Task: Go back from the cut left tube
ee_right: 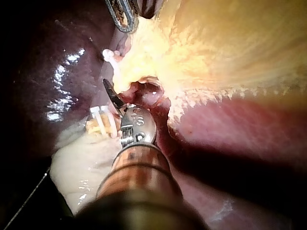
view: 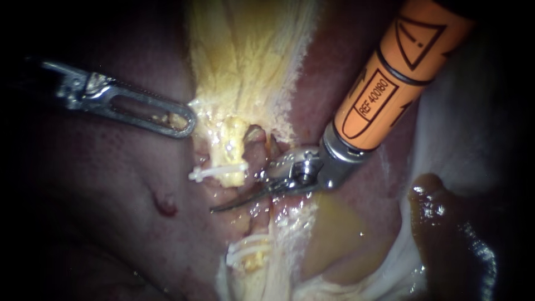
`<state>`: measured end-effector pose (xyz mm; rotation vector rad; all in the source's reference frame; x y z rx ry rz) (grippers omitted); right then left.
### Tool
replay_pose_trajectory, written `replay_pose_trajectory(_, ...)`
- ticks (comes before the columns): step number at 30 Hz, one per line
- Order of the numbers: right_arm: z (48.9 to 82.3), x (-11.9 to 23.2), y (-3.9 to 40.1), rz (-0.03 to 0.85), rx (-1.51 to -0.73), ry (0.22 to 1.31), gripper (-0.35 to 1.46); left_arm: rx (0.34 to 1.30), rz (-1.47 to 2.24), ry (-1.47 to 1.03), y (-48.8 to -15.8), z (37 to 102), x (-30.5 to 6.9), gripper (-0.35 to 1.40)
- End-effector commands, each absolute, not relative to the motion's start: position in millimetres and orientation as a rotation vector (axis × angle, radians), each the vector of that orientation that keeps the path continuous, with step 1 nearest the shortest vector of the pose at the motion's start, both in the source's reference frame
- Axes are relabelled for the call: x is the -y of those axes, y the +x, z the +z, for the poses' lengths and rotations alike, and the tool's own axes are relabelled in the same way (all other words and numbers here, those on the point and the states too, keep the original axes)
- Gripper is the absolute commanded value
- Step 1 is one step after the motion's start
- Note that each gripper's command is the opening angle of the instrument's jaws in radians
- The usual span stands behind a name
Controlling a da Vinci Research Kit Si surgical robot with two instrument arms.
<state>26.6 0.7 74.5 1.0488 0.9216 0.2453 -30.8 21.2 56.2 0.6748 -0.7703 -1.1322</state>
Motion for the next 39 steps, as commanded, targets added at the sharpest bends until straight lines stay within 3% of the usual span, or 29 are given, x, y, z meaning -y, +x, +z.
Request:
replay_pose_trajectory(1, 74.7, -0.4, 26.7, 0.248, -0.939, 1.052, -0.35, 0.771, -1.131, 0.676, -30.8, 56.2, -21.2, -0.35)
replay_pose_trajectory(2, 74.8, -0.2, 26.7, 0.255, -0.952, 1.060, -0.35, 0.771, -1.131, 0.676, -30.8, 56.2, -21.2, -0.35)
replay_pose_trajectory(4, 74.9, 0.1, 26.8, 0.262, -0.971, 1.057, 0.17, 0.771, -1.131, 0.676, -30.8, 56.2, -21.2, -0.35)
replay_pose_trajectory(5, 75.0, 0.4, 27.0, 0.261, -0.976, 1.058, 0.52, 0.771, -1.131, 0.676, -30.8, 56.2, -21.2, -0.35)
replay_pose_trajectory(8, 74.9, 0.8, 27.1, 0.283, -0.986, 1.027, 1.08, 0.771, -1.131, 0.676, -30.8, 56.2, -21.2, -0.35)
replay_pose_trajectory(10, 74.8, 0.9, 27.1, 0.313, -0.994, 0.991, 1.30, 0.771, -1.131, 0.676, -30.7, 56.3, -21.2, -0.35)
replay_pose_trajectory(19, 73.8, 0.9, 25.8, 0.347, -1.009, 0.941, 1.42, 0.771, -1.130, 0.677, -30.6, 56.4, -21.3, -0.35)
replay_pose_trajectory(28, 69.4, -1.0, 20.4, 0.303, -1.093, 0.615, 1.45, 0.771, -1.129, 0.677, -30.4, 56.4, -21.3, -0.35)
replay_pose_trajectory(39, 65.3, -4.9, 13.3, 0.220, -1.005, 0.356, 1.45, 0.771, -1.128, 0.678, -30.3, 56.7, -21.4, -0.35)
